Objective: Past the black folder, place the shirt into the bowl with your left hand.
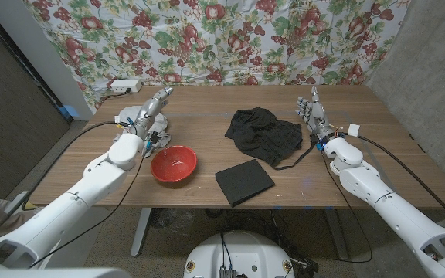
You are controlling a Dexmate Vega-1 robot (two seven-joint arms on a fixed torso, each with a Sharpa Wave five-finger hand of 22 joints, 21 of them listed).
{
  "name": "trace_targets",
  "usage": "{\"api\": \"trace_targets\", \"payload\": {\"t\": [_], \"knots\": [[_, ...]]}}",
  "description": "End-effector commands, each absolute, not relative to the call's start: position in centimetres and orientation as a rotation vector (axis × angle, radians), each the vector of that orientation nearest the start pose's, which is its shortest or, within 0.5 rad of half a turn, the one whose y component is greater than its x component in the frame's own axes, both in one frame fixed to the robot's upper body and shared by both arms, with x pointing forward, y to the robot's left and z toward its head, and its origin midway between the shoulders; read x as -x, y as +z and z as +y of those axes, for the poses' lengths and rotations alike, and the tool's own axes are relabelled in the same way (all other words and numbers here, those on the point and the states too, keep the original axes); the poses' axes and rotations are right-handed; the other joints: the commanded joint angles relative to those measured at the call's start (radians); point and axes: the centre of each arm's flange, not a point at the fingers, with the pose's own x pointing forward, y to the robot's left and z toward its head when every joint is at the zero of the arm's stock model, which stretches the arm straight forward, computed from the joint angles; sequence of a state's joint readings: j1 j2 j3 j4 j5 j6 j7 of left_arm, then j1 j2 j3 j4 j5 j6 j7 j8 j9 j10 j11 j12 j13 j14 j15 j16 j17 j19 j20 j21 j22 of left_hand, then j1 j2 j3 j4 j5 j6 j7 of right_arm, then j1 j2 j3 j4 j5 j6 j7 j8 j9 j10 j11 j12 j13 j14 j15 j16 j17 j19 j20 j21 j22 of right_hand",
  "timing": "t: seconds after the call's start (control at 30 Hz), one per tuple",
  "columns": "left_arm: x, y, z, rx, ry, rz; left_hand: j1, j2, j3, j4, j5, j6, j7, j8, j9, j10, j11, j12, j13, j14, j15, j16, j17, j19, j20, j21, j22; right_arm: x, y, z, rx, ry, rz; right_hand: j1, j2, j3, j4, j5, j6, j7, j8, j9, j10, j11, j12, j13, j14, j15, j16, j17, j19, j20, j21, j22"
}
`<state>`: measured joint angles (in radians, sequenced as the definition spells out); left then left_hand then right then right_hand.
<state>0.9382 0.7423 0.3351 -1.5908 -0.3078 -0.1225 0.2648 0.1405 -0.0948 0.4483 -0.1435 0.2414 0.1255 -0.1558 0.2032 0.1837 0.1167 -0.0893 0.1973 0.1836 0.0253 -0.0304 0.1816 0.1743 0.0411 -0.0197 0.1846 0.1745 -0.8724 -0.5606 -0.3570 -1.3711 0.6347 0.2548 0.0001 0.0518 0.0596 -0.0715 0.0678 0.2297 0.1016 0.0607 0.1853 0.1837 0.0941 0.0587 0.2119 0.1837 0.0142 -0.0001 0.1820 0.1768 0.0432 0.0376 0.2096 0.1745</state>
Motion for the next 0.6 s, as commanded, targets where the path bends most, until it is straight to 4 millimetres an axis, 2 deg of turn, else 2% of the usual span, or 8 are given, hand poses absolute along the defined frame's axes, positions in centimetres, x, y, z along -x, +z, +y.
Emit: {"api": "trace_targets", "payload": {"t": [0.03,0.13,0.4,0.6], "knots": [[-59.99,1.52,33.54,-0.514,0.106,-0.640,0.011,-0.004,0.004,-0.001,0.001,0.004,-0.004,0.003,0.004,0.003,-0.002,0.005,0.003,-0.007,-0.060,0.000,0.003,-0.007,0.012,-0.001,0.001,-64.13,-2.33,-30.22,0.003,0.185,-0.587,0.000,0.012,-0.004,0.000,0.003,0.000,-0.006,0.001,0.002,-0.002,-0.001,0.000,0.003,-0.006,0.002,-0.001,0.003,-0.006,0.007,-0.003,0.005],[-59.89,1.70,33.60,-0.548,0.122,-0.636,0.014,-0.003,0.005,-0.002,0.001,0.018,-0.022,0.007,0.004,0.003,-0.006,0.005,0.003,-0.009,-0.060,0.000,0.003,-0.009,0.013,0.000,0.001,-64.15,-2.36,-30.23,0.001,0.186,-0.586,0.000,0.012,-0.004,0.000,0.003,0.000,-0.007,0.001,0.002,-0.002,0.001,0.001,0.003,-0.006,0.003,-0.001,0.003,-0.006,0.009,-0.004,0.005],[-59.75,1.90,33.67,-0.596,0.147,-0.636,0.017,-0.002,0.007,-0.003,0.001,0.023,-0.016,0.007,0.004,0.005,-0.009,0.005,0.003,-0.012,-0.062,0.000,0.003,-0.015,0.014,-0.001,0.001,-64.32,-2.40,-30.21,0.002,0.188,-0.587,0.000,0.013,-0.004,0.000,0.003,-0.001,-0.011,0.001,0.002,-0.004,-0.005,0.000,0.003,-0.006,-0.001,-0.001,0.003,-0.006,0.011,-0.005,0.006],[-59.99,1.86,33.62,-0.589,0.147,-0.640,0.021,-0.003,0.007,-0.004,0.001,0.033,-0.017,0.008,0.004,0.018,-0.022,0.009,0.003,-0.012,-0.058,0.002,0.003,-0.026,0.045,-0.002,0.001,-64.44,-2.45,-30.24,-0.002,0.188,-0.586,0.000,0.013,-0.004,0.000,0.003,-0.002,-0.014,0.002,0.002,-0.005,-0.012,0.000,0.003,-0.007,-0.002,0.000,0.003,-0.006,0.020,-0.006,0.006]]}}
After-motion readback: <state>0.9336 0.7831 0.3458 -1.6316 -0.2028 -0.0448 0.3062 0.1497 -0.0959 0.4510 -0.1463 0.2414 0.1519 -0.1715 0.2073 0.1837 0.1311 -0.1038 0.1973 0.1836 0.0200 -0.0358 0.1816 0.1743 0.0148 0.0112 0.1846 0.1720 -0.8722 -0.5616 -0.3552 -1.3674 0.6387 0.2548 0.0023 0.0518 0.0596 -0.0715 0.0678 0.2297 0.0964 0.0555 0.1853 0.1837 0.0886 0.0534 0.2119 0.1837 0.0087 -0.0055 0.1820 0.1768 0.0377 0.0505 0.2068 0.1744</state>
